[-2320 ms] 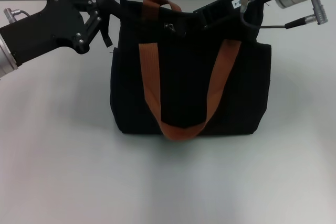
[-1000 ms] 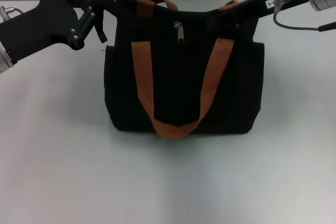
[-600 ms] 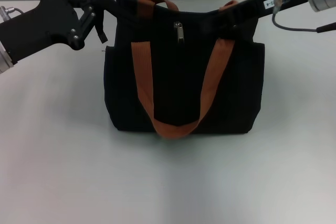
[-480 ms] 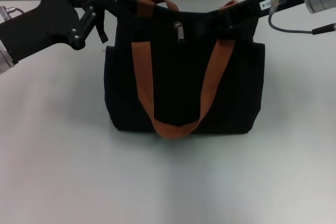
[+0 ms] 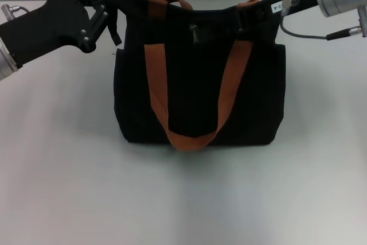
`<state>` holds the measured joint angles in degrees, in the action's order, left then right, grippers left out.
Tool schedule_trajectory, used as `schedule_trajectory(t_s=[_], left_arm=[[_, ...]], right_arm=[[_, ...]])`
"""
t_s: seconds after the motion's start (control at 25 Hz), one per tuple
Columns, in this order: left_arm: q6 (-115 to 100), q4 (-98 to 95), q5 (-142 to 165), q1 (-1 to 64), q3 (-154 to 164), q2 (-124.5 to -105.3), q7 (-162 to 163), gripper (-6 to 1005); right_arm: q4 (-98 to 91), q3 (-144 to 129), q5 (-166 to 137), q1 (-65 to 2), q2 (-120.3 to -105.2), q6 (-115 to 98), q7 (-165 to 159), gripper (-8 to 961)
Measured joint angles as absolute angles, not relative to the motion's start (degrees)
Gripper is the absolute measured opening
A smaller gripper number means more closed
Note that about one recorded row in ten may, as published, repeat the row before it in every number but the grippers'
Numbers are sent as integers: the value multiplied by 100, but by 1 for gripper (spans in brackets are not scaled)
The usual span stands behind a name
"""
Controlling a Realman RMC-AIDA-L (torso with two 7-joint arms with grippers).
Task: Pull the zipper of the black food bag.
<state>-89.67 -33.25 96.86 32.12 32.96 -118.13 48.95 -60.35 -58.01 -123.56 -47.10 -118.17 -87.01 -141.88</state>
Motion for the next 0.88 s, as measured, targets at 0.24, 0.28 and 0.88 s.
schedule_trajectory(t_s=[0.24, 0.28, 0.88], left_arm=[[-8973, -3328, 9639, 3225, 3305, -11806, 4918, 43], [-8979, -3331, 9623, 3232, 3305, -11804, 4921, 44], [-8991, -3331, 9545, 3235, 3307, -11795, 4928, 44]], right_arm=[[-5759, -5804, -12337, -4868, -11858, -8539, -14179, 375], [-5729, -5812, -12311, -4886, -11869, -8538, -14179, 375], [-5576, -5806, -12136, -4941, -11900, -8437, -14201, 373]])
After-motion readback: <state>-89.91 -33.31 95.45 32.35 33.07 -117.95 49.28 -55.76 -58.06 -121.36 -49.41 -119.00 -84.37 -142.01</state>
